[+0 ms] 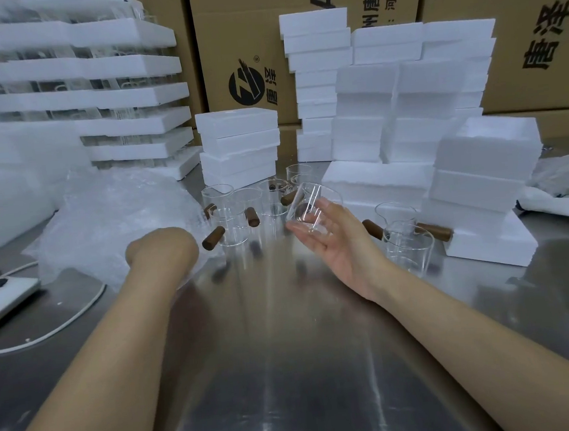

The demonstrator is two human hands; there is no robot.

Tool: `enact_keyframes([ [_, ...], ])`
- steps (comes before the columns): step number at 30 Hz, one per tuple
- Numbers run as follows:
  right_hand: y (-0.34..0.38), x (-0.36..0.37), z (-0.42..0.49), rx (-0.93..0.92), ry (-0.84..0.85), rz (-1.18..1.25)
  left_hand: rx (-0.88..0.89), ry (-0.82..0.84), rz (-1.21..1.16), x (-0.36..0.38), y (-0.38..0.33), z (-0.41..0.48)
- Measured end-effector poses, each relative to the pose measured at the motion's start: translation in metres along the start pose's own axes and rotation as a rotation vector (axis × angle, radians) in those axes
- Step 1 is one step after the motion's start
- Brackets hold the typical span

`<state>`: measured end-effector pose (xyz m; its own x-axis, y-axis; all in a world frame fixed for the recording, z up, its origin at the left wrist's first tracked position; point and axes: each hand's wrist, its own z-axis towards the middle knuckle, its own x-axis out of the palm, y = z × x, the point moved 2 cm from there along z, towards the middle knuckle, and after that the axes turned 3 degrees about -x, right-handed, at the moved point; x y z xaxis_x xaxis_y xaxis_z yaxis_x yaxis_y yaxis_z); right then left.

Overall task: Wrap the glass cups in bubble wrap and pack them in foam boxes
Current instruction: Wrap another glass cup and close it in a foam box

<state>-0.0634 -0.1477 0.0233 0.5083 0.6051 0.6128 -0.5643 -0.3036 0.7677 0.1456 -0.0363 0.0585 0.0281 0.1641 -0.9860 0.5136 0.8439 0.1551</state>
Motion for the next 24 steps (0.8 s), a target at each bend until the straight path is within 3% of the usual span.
enact_keyframes([
  [4,0.001,0.000,0.000,0.003,-0.005,0.013,0.032,0.106,0.040,0.003,0.001,0.006],
  [7,0.001,0.000,0.000,0.028,-0.028,0.039,0.000,0.071,-0.121,0.001,0.000,0.003],
  [10,0.002,0.002,-0.001,0.063,-0.066,0.037,-0.076,-0.173,-0.316,-0.017,0.008,-0.006],
  [13,0.001,0.002,-0.001,0.080,-0.071,0.047,-0.103,-0.548,-0.464,-0.039,0.013,-0.016],
  [15,0.001,0.001,0.000,0.065,-0.069,0.076,-0.005,-0.824,-0.630,-0.048,0.012,-0.025],
  [17,0.002,0.001,0.000,0.044,-0.069,0.084,0.179,-0.940,-0.856,-0.051,0.006,-0.033],
  [20,0.003,0.001,-0.001,0.002,-0.089,0.102,0.512,-0.745,-1.183,-0.048,-0.016,-0.039],
  [24,0.004,-0.003,-0.001,-0.089,-0.169,0.070,0.712,-0.377,-1.352,-0.028,-0.053,-0.042],
])
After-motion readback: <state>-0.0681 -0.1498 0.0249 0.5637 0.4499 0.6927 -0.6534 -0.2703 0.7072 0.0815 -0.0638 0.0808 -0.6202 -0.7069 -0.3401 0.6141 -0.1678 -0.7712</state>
